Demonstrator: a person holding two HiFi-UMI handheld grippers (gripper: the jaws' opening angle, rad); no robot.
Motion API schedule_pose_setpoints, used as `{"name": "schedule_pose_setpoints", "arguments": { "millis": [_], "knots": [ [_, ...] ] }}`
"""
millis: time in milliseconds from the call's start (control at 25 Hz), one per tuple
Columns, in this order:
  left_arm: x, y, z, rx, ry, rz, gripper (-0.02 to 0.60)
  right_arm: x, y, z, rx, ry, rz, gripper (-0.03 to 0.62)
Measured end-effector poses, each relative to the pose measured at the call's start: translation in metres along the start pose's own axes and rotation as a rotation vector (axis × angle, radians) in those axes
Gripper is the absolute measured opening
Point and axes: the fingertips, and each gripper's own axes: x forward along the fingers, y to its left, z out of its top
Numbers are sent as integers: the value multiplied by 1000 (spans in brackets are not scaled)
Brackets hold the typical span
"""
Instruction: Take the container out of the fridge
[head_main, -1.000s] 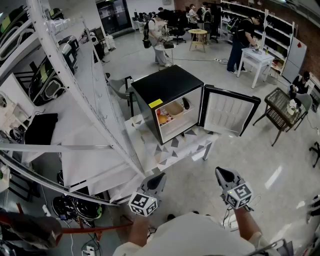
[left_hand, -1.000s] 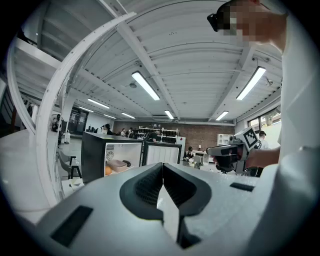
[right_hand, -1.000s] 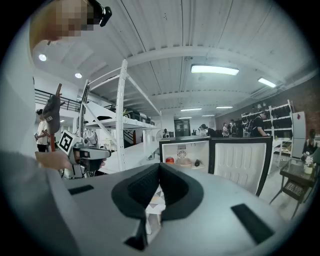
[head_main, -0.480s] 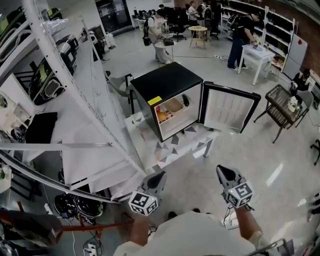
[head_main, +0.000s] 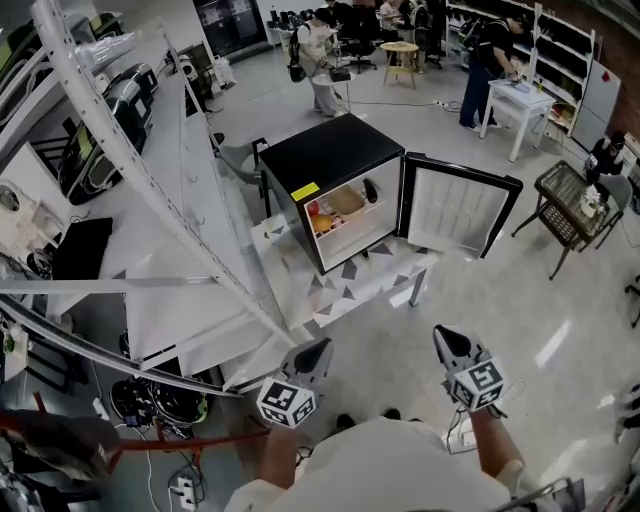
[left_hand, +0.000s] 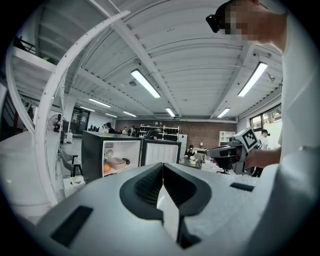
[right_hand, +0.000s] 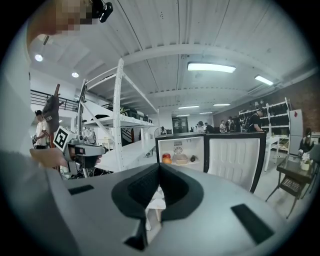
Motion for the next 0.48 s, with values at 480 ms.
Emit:
{"name": "schedule_pose_setpoints", "arguments": {
  "millis": [480],
  "knots": [
    [18, -30, -2, 2, 5, 40, 5, -9, -16, -19, 26, 20, 78, 8]
  ]
}}
